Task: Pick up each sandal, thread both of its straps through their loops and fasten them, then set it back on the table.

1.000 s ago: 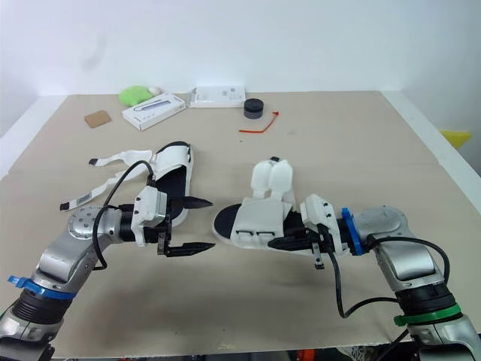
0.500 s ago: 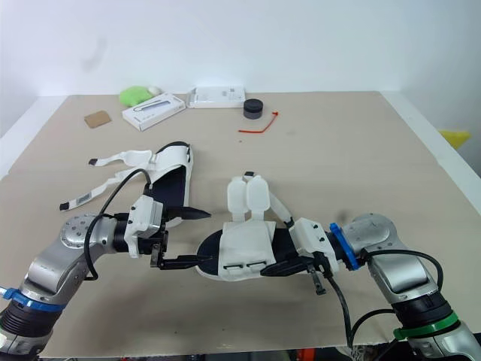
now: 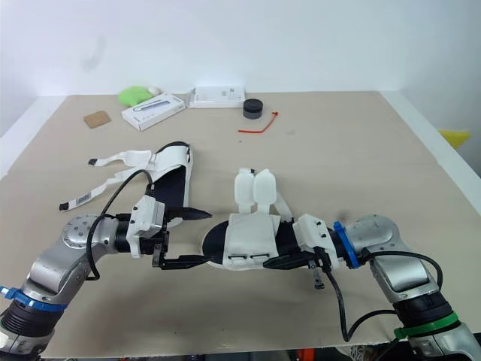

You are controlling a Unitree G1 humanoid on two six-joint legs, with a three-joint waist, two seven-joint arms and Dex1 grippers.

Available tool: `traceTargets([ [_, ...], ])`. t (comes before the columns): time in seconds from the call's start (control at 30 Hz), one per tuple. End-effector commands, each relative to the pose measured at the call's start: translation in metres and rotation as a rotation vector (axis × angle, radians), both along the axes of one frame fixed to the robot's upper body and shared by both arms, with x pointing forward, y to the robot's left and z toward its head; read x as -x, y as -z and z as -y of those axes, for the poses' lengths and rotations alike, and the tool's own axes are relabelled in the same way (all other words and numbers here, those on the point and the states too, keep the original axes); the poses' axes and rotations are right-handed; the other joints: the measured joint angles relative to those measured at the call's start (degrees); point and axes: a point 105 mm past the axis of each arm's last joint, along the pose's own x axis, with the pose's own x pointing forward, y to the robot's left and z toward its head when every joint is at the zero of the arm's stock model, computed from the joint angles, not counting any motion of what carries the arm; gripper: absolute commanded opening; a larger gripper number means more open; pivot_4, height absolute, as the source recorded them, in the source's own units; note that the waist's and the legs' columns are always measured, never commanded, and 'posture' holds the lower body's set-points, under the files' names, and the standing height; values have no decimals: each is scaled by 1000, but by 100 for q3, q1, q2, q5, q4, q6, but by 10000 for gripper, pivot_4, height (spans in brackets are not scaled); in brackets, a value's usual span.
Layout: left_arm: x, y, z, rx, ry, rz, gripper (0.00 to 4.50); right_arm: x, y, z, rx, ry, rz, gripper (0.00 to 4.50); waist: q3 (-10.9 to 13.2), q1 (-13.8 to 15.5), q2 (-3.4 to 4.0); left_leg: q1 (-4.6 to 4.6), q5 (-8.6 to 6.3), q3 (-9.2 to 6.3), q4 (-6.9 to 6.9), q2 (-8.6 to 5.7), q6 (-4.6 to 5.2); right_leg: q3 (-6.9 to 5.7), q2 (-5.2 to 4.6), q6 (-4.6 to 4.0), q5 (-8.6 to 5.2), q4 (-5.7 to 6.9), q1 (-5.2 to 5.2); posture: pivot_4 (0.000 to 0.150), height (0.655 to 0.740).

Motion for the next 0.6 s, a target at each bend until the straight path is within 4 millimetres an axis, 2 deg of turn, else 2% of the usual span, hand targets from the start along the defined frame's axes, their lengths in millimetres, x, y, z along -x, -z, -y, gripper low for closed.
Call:
traceTargets([
  [0.03, 0, -5, 1, 3, 18, 34, 45000, -5, -11, 0, -2, -45, 66, 667, 0, 3, 0, 0, 0, 0, 0, 0, 0, 0, 0, 0, 0, 1, 0, 1500, 7400],
  [0.23, -1, -5, 1, 0, 16, 27, 45000, -11, -6, 5, 17, -38, 42, 667, 0, 3, 0, 0, 0, -1, 0, -1, 0, 0, -3, -8, 3, 2, 0, 1500, 7400],
  [0.27, -1, -5, 1, 0, 15, 24, 45000, -12, -6, 6, 20, -37, 38, 7478, 0, 3, 0, 0, 0, -1, 0, -2, 0, 0, -4, -16, 8, 2, 0, 1500, 7400],
  [0.3, -1, -5, 1, 0, 14, 23, 45000, -12, -5, 7, 23, -36, 36, 9294, 0, 2, 0, 0, 0, -1, 0, -2, 0, 0, -5, -29, 16, 2, 0, 1500, 7400],
  [0.33, -1, -5, 1, -1, 14, 21, 45000, -13, -5, 8, 26, -34, 39, 13542, 0, 2, 0, 0, 0, 0, 0, -2, 0, 0, -5, -29, 16, 2, 0, 1500, 7400],
  [0.53, -1, -6, 2, -2, 14, 18, 45000, -13, -13, 14, 20, -18, 71, 42001, 0, 1, 0, 1, 0, -1, 0, -2, 0, -1, -4, -28, 16, 2, 0, 1500, 7400],
  [0.57, -1, -6, 2, -1, 14, 18, 45000, -13, -15, 16, 18, -6, 70, 44127, 0, 2, 0, 1, 0, -1, 0, -2, 0, -1, -4, -28, 16, 3, 0, 1500, 7400],
  [0.6, -2, -6, 2, 0, 14, 18, 45000, -12, -16, 18, 20, 3, 65, 44127, 0, 3, 0, 1, 0, -1, 0, -2, 0, -1, -4, -28, 16, 3, 0, 1500, 7400],
])
